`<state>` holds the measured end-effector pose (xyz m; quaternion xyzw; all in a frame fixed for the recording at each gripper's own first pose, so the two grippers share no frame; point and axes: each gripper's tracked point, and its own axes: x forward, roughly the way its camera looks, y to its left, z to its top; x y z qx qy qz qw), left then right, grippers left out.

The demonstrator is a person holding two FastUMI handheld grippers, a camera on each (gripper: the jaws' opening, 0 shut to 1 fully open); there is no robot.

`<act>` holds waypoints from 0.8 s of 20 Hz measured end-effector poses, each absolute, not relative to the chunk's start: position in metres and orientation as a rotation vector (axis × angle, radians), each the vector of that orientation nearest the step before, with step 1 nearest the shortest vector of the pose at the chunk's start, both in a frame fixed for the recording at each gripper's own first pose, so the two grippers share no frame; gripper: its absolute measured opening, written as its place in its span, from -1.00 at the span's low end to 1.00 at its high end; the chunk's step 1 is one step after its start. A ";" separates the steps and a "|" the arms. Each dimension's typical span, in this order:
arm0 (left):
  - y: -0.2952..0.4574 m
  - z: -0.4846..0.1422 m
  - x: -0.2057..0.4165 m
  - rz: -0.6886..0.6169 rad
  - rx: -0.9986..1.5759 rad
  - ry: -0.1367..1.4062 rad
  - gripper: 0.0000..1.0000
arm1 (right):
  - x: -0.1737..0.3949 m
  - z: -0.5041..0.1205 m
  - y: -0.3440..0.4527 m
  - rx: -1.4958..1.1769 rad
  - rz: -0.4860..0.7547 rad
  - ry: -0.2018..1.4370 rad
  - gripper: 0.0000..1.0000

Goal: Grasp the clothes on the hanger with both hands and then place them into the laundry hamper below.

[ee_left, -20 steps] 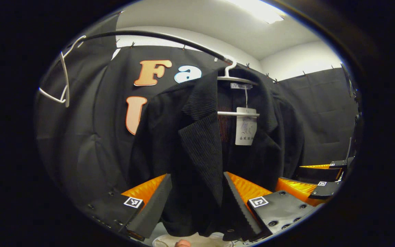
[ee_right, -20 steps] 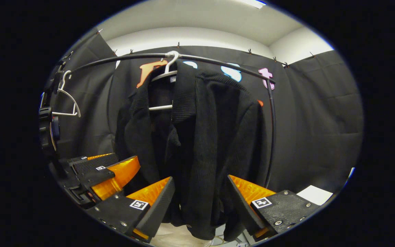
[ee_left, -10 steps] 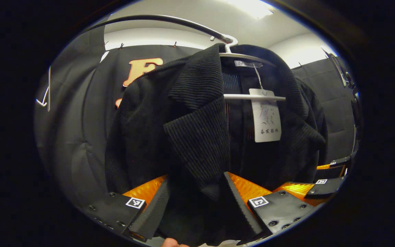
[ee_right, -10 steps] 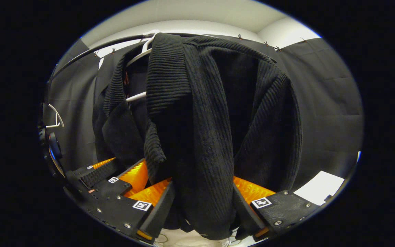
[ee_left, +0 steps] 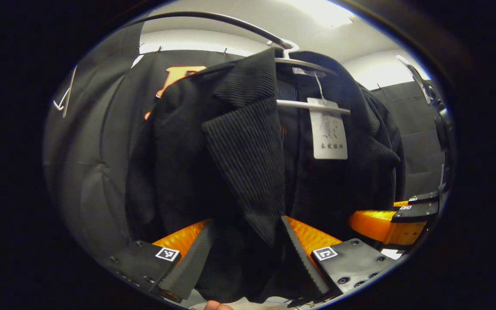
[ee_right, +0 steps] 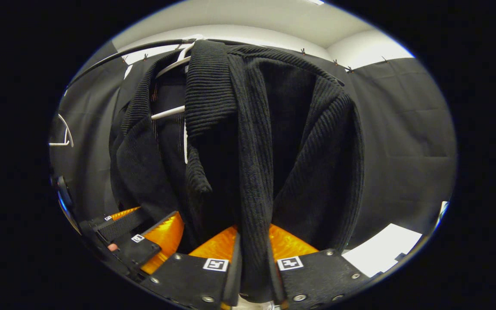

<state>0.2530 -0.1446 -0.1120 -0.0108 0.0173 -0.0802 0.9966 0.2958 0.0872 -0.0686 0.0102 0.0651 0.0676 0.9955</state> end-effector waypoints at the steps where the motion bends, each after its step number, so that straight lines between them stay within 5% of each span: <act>1: -0.147 -0.113 0.257 -0.152 -0.019 0.029 0.87 | 0.294 -0.068 0.083 0.017 0.128 0.130 -0.57; 3: -0.142 -0.117 0.268 -0.101 0.003 0.022 0.86 | 0.292 -0.068 0.079 0.012 0.124 0.131 -0.82; 7: -0.117 -0.119 0.285 -0.035 0.043 0.035 0.89 | 0.280 -0.066 0.079 -0.031 0.153 0.125 -0.87; 10: -0.112 -0.115 0.279 -0.081 0.014 0.039 0.42 | 0.272 -0.066 0.080 -0.057 0.160 0.116 -0.90; 16: -0.023 -0.102 0.260 0.054 0.025 0.018 -0.52 | 0.259 -0.057 0.070 -0.048 0.141 0.088 -0.92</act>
